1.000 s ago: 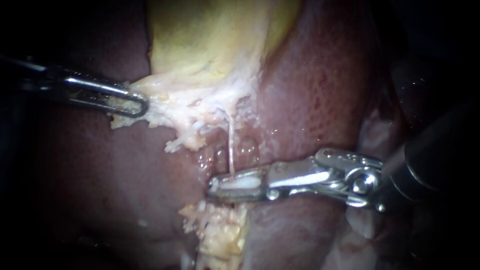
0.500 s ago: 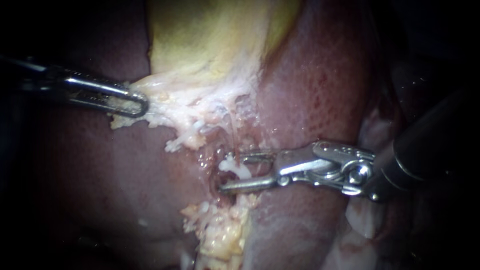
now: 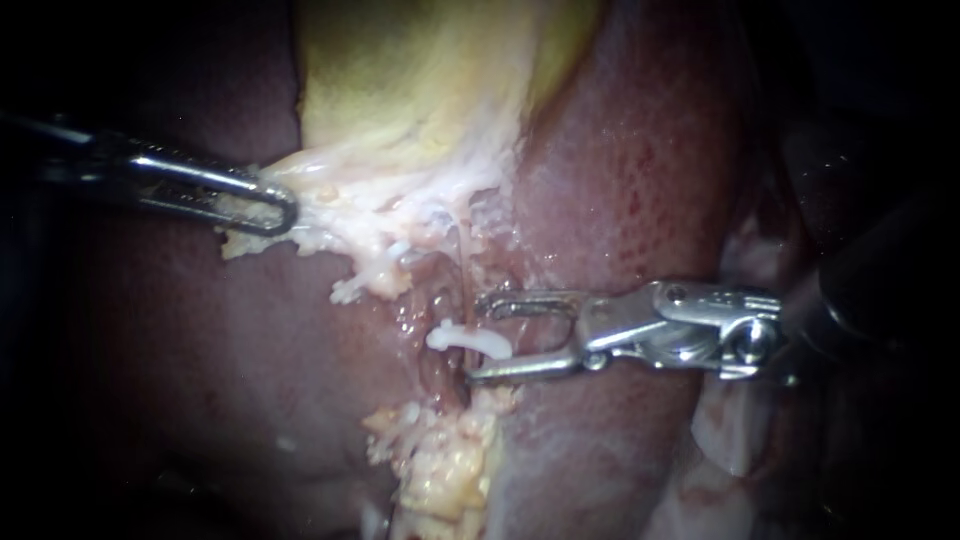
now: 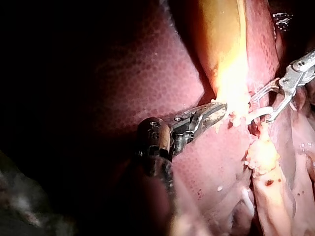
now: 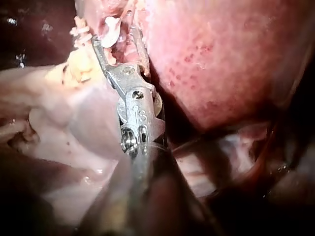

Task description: Going back first clip right tube

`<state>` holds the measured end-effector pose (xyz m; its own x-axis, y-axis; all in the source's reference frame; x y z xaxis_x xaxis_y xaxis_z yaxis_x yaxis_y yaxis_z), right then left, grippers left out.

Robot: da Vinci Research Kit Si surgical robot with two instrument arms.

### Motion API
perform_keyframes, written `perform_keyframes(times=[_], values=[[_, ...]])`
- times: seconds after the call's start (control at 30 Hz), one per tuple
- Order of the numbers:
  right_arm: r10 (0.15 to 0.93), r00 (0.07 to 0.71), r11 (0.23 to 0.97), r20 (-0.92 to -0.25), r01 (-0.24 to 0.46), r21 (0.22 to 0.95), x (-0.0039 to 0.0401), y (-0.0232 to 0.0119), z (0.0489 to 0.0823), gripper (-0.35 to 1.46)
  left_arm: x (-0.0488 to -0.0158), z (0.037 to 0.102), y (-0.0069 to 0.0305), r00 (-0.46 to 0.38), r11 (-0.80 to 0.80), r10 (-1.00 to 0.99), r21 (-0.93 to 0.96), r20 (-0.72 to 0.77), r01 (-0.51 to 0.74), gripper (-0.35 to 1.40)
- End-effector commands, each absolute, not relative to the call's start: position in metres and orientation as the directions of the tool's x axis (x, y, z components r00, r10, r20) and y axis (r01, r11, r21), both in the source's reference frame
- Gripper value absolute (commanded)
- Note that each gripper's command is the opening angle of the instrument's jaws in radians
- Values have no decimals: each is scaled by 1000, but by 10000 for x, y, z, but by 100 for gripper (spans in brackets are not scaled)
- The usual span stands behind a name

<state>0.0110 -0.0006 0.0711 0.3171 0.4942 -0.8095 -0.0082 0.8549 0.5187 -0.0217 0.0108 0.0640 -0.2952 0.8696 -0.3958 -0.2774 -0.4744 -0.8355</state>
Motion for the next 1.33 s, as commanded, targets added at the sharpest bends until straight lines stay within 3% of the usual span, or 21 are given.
perform_keyframes(times=[0.03,0.17,0.3,0.6,0.97,1.33], values=[[467,330,869,-820,-2,495,104,-5,708,50,-216,640,108,-296,-475,869,-836,-396,-277,-35],[358,381,918,-852,26,397,80,5,691,50,-216,639,108,-296,-475,869,-836,-396,-277,-35],[319,384,933,-866,32,358,60,14,673,50,-216,639,107,-295,-475,869,-836,-396,-277,-35],[304,383,938,-872,39,345,39,19,659,50,-221,642,105,-294,-476,869,-834,-397,-280,-35],[304,383,938,-872,41,345,38,18,658,50,-263,675,89,-320,-487,860,-827,-398,-280,-35],[304,382,937,-873,45,347,39,17,657,50,-262,678,90,-323,-488,859,-828,-398,-276,-35]])
